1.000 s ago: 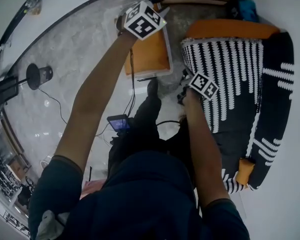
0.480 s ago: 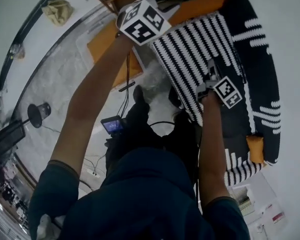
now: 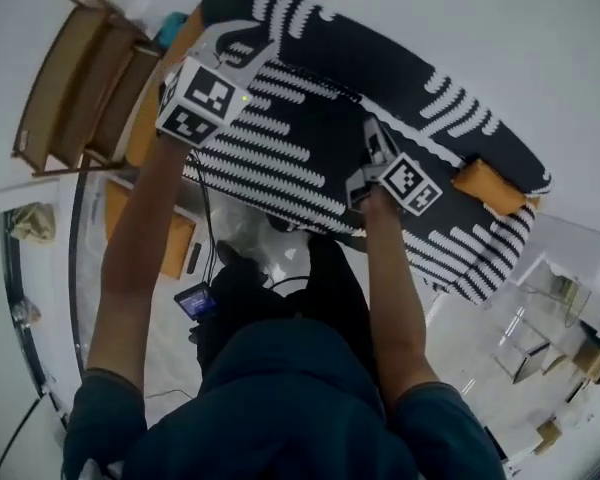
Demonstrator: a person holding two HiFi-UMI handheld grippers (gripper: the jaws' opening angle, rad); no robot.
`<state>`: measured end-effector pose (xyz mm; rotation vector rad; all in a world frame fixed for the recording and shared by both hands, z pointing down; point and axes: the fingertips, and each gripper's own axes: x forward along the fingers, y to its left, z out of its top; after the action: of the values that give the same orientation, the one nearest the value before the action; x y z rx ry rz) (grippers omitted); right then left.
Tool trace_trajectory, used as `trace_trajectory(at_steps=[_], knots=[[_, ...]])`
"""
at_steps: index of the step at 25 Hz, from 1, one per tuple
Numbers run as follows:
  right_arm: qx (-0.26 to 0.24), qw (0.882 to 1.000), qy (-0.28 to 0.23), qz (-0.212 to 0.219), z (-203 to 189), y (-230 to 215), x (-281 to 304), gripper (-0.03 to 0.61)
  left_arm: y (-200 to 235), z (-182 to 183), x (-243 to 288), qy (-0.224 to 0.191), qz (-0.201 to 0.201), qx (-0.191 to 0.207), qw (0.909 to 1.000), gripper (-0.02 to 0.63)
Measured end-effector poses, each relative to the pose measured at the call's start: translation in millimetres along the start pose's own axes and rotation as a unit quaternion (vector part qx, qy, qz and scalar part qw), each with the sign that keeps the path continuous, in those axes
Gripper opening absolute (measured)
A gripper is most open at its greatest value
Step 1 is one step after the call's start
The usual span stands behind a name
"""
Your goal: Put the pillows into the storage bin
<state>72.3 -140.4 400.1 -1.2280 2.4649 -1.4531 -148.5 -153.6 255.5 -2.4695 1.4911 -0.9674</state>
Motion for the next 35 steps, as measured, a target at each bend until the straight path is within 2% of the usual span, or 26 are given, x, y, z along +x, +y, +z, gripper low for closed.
trace_trajectory(at_steps=[3,6,8,11,14,17,20,23,25,30,35], knots=[[0.034,0.997,-0.054,-0.034,49.1,-65.8,-46.5,0.018,-51.3,62.3,70.4,-0.023,-0.057,0.036,0.9974,0.097],[0.059,0.991,-0.101,-0.069,90.6,-134.5,-101.7,0.020,-112.2,109.2,133.9,-0.037,-0.112,0.056,0.9915,0.097],[0.068,0.986,-0.121,-0.095,115.1,-182.9,-139.3,0.025,-156.2,138.2,173.0,-0.048,-0.146,0.061,0.9862,0.098],[0.062,0.978,-0.143,-0.136,152.1,-258.3,-192.7,0.066,-226.5,176.0,229.3,-0.053,-0.203,0.060,0.9760,0.098],[0.046,0.971,-0.146,-0.186,179.0,-334.5,-237.2,0.108,-300.5,191.3,284.2,-0.044,-0.259,0.048,0.9637,0.098],[0.024,0.962,-0.120,-0.244,189.0,-407.7,-264.6,0.140,-369.7,190.9,332.4,-0.028,-0.307,0.029,0.9507,0.100],[-0.003,0.953,-0.065,-0.297,180.6,-477.7,-270.0,0.167,-431.1,176.7,373.1,-0.005,-0.348,0.008,0.9373,0.103],[-0.032,0.943,-0.004,-0.330,162.2,-535.3,-257.8,0.183,-478.2,150.9,404.2,0.013,-0.375,-0.021,0.9265,0.107],[-0.064,0.936,0.033,-0.346,152.1,-563.5,-245.7,0.186,-498.0,133.6,419.0,0.020,-0.383,-0.042,0.9226,0.110],[-0.144,0.915,0.107,-0.361,142.2,-617.1,-218.2,0.186,-514.9,107.8,442.5,0.033,-0.378,-0.080,0.9218,0.115],[-0.232,0.894,0.153,-0.351,149.9,-638.1,-196.2,0.186,-498.5,96.3,461.3,0.028,-0.351,-0.095,0.9310,0.114]])
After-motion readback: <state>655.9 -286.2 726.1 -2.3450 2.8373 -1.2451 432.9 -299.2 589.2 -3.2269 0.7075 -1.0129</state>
